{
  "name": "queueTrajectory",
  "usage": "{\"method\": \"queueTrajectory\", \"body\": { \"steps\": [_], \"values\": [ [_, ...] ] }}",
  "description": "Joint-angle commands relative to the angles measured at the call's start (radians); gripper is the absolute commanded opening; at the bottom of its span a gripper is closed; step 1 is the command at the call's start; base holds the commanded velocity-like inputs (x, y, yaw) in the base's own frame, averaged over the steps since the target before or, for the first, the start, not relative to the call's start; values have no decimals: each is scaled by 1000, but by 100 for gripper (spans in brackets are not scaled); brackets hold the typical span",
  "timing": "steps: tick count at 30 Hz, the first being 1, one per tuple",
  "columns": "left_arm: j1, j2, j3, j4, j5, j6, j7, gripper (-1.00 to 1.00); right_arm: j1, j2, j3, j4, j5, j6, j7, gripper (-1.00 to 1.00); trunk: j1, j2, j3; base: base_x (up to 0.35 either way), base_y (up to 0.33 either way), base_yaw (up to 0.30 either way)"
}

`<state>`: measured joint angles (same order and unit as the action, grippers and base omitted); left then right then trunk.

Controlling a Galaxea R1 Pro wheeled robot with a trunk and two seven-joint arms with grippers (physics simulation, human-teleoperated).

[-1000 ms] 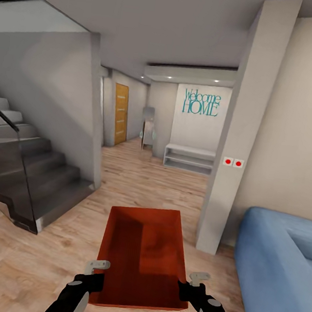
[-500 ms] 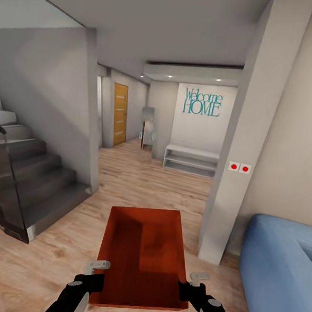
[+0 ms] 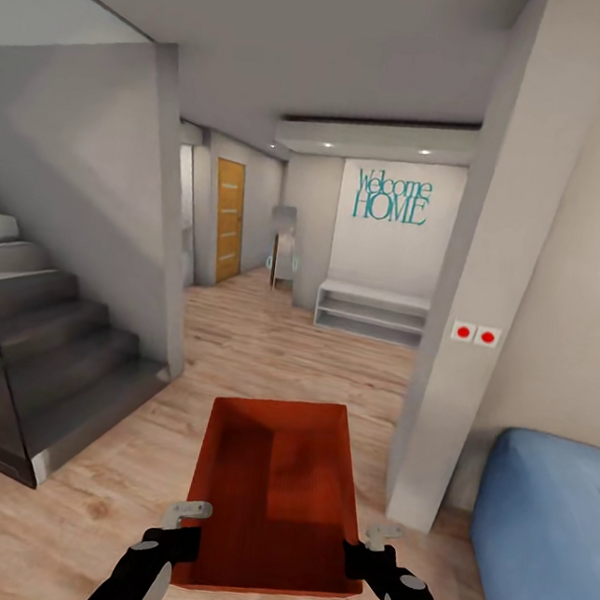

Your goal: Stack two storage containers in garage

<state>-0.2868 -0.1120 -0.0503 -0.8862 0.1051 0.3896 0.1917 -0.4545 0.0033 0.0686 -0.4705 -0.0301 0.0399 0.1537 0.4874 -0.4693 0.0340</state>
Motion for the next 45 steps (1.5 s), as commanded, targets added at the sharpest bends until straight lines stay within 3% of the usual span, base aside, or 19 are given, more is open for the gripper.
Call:
{"method": "queueTrajectory", "body": {
  "steps": [1,45],
  "values": [
    [0,0,4,-4,-28,-3,12,-100,0,7,-7,0,-10,5,44,-100,1,-1,0,325,0,0],
    [0,0,4,-4,-28,-2,12,-100,0,7,-6,0,-10,5,44,-100,1,-1,0,325,0,0]
  ]
}}
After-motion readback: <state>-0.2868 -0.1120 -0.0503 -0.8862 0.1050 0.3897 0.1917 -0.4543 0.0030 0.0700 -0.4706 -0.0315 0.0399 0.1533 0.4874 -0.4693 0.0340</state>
